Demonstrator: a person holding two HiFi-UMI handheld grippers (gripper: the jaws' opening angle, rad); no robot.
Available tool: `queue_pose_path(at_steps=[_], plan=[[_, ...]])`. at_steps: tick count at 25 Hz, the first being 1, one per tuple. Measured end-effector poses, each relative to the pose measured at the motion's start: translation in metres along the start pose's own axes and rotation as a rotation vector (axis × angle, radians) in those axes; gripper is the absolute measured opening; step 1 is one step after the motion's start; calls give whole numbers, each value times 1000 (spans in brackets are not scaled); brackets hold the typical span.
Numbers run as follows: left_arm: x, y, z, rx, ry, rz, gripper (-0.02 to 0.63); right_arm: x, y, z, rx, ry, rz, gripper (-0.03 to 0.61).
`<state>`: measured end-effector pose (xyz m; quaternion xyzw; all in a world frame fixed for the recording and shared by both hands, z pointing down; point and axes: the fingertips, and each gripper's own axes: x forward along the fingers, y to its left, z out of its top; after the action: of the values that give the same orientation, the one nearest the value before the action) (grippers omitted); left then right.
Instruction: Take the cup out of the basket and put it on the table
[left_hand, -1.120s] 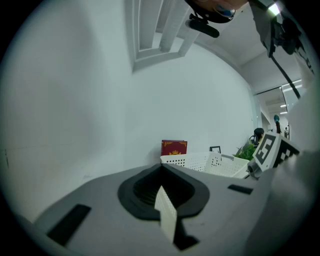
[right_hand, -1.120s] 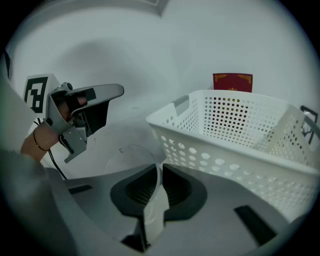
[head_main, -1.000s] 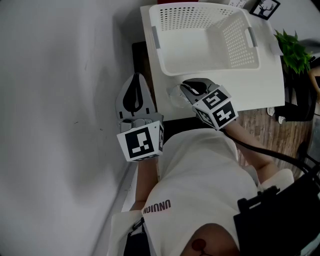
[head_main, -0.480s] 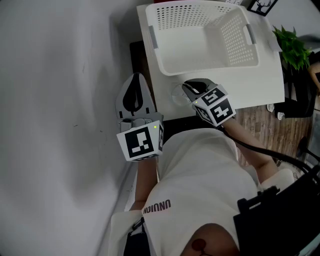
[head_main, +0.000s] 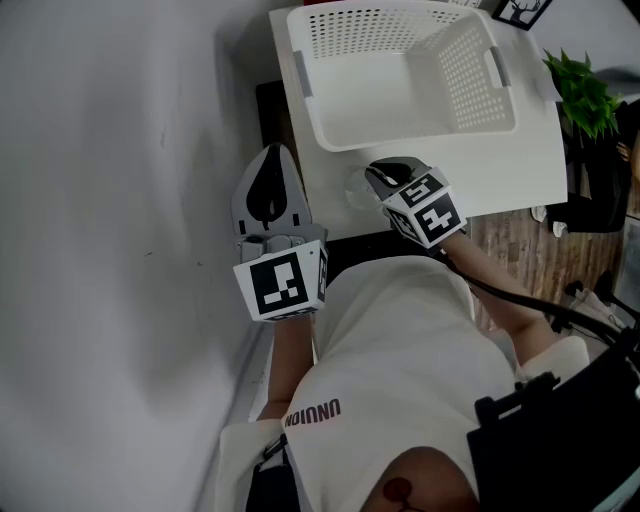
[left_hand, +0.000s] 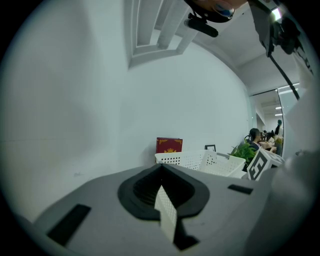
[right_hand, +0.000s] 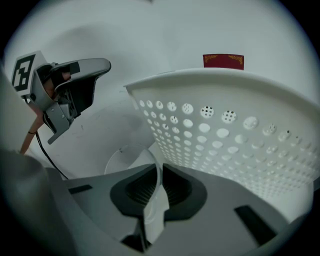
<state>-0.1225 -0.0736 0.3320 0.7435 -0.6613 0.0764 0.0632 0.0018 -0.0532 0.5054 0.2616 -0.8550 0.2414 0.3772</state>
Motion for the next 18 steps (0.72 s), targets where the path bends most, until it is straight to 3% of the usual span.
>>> queue_pose_path(at_steps=[18], plan=[[3,2,-3,-10,-2,3,12,13,-8,-15,-18,71,-17,40]])
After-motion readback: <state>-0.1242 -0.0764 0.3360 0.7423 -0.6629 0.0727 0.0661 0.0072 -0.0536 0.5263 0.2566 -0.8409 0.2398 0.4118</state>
